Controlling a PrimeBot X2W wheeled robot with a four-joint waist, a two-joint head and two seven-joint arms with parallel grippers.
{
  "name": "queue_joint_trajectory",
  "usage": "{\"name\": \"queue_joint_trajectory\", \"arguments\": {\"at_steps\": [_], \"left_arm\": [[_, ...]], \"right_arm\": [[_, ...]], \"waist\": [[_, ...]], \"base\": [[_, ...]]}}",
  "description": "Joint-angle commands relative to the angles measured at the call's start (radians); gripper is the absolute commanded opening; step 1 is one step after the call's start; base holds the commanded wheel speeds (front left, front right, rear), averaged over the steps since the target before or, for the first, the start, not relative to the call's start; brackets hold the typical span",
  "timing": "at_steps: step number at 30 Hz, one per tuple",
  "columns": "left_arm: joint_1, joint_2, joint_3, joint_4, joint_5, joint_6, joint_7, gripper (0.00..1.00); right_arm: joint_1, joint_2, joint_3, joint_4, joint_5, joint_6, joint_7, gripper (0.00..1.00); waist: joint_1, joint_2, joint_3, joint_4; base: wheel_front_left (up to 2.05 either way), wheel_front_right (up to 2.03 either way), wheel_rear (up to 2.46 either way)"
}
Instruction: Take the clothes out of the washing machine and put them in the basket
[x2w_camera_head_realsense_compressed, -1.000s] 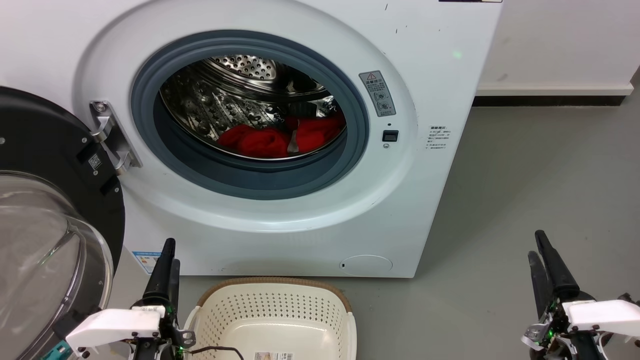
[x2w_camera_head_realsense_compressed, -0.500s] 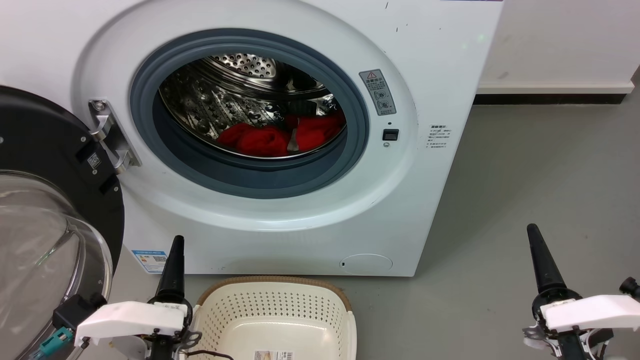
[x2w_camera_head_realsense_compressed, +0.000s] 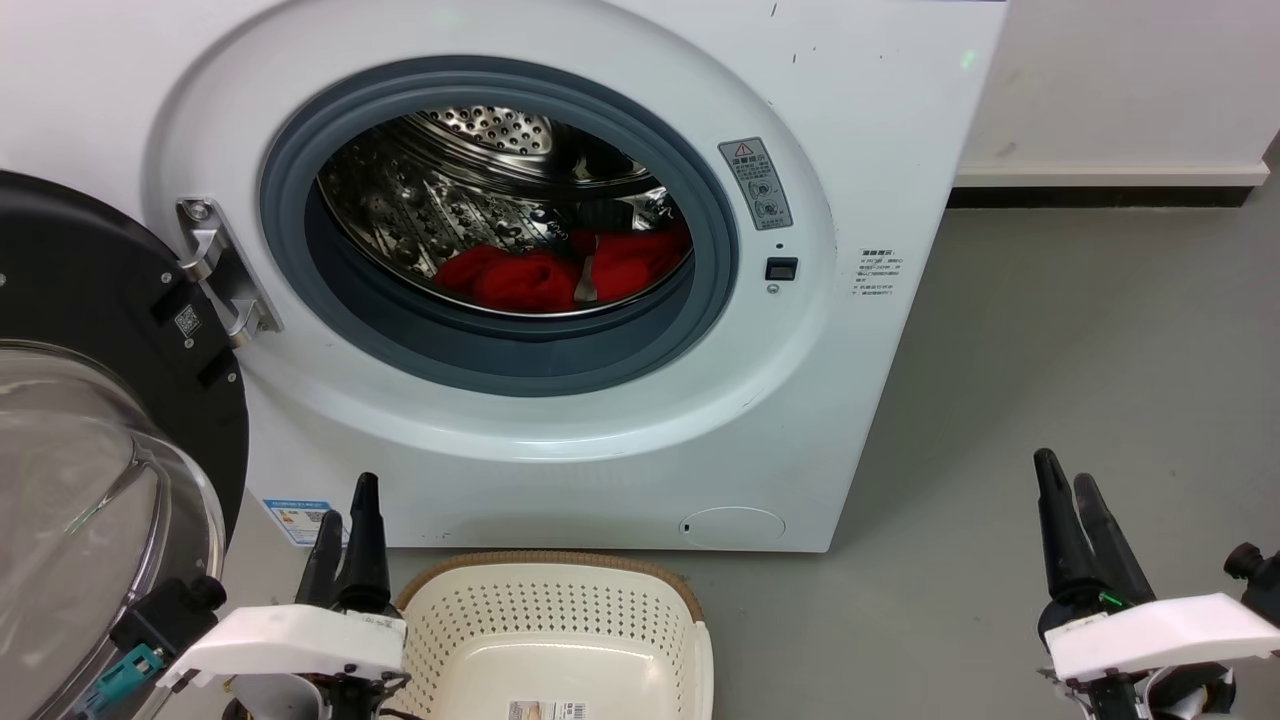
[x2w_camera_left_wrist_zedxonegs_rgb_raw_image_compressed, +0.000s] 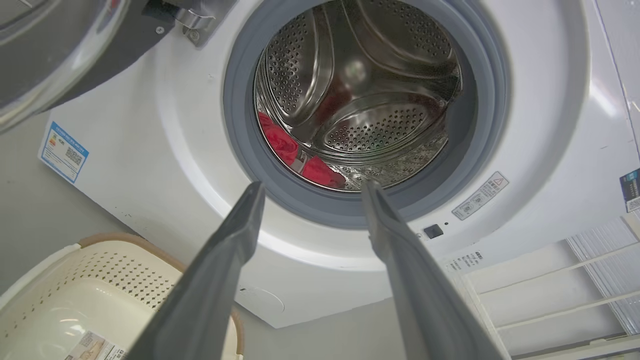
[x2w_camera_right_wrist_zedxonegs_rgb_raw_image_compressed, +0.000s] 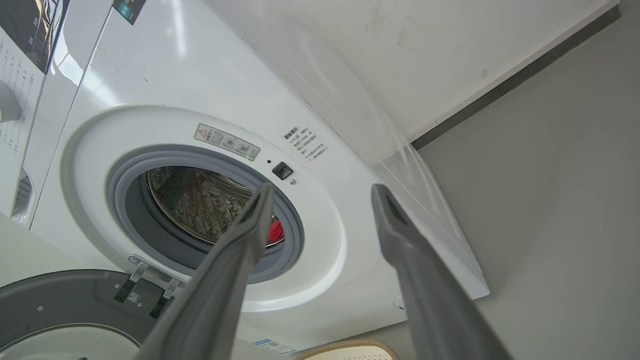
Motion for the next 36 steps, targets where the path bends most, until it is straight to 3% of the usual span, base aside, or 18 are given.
{"name": "queue_joint_trajectory", "arguments": {"at_steps": [1, 36], "left_arm": [[-0.003, 0.002, -0.006, -0.022, 0.036, 0.001, -0.011, 1.0], [0.052, 0.003, -0.04, -0.082, 0.444, 0.035, -0.112, 1.0]], "right_arm": [[0.0, 0.0, 0.004, -0.024, -0.04, 0.0, -0.011, 1.0], [0.057, 0.001, 0.012, -0.123, -0.508, 0.0, -0.114, 1.0]], "waist": [[-0.0001, 0.0, 0.0, 0.0], [-0.0001, 0.0, 0.01, -0.001]], "base": [[0.0, 0.0, 0.0], [0.0, 0.0, 0.0]]}}
